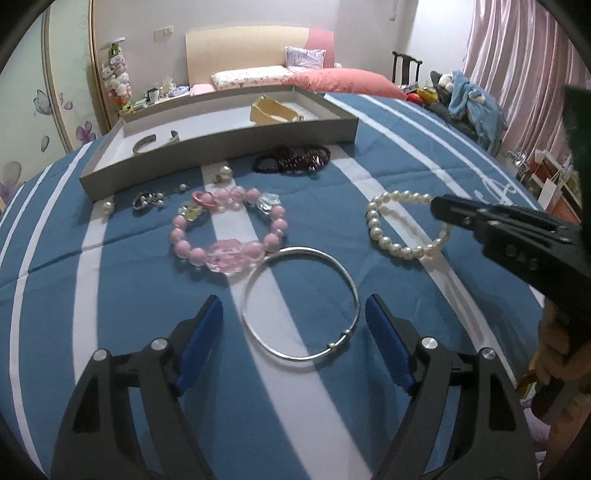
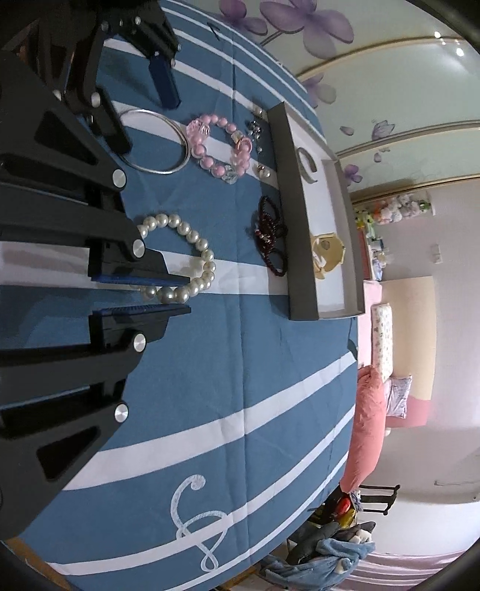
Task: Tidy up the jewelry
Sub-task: 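Grasp the white pearl bracelet with the right gripper while the left grasps the round silver bangle, then lower the pearl bracelet into the tray with the right gripper while the left drops the bangle there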
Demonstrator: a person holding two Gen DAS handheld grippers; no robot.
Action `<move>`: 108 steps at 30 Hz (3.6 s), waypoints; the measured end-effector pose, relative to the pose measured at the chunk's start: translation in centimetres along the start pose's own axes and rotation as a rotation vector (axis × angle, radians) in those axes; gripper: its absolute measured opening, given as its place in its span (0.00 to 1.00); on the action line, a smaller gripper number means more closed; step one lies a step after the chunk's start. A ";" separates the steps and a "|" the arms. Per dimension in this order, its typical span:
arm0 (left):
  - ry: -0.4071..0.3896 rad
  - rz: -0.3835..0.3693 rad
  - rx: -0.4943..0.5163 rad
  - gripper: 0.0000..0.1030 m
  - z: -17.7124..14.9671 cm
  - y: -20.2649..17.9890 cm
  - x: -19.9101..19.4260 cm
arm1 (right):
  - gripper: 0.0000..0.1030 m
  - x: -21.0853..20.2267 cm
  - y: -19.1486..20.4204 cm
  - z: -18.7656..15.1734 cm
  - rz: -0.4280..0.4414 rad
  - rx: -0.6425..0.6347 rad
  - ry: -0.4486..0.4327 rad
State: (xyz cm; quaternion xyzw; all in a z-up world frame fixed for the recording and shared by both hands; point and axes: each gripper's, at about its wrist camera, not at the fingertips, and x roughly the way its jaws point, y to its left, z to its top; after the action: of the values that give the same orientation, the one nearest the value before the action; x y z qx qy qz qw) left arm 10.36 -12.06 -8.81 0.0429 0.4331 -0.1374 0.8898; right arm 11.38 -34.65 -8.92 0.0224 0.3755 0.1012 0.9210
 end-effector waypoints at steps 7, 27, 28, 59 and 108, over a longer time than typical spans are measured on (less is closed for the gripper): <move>0.004 0.061 0.008 0.77 0.8 -1.2 1.0 | 0.10 -0.1 -0.6 -0.2 0.017 0.016 -0.009; -0.065 0.036 -0.070 0.65 0.2 1.8 -1.2 | 0.10 -1.8 0.9 0.6 0.093 -0.011 -0.102; -0.079 0.039 -0.081 0.65 0.2 2.4 -1.7 | 0.10 -2.1 1.1 0.8 0.101 -0.015 -0.116; -0.553 0.252 -0.267 0.65 0.2 9.9 -13.5 | 0.10 -6.4 5.6 4.2 0.223 -0.019 -0.437; -0.554 0.254 -0.224 0.66 14.2 15.0 -0.9 | 0.10 6.3 6.0 15.1 0.135 0.039 -0.401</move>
State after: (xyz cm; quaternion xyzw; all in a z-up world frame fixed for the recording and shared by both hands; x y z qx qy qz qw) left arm 24.80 -0.28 0.05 -0.0405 0.1782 0.0170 0.9830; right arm 25.23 -26.93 -1.74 0.0850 0.1845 0.1488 0.9678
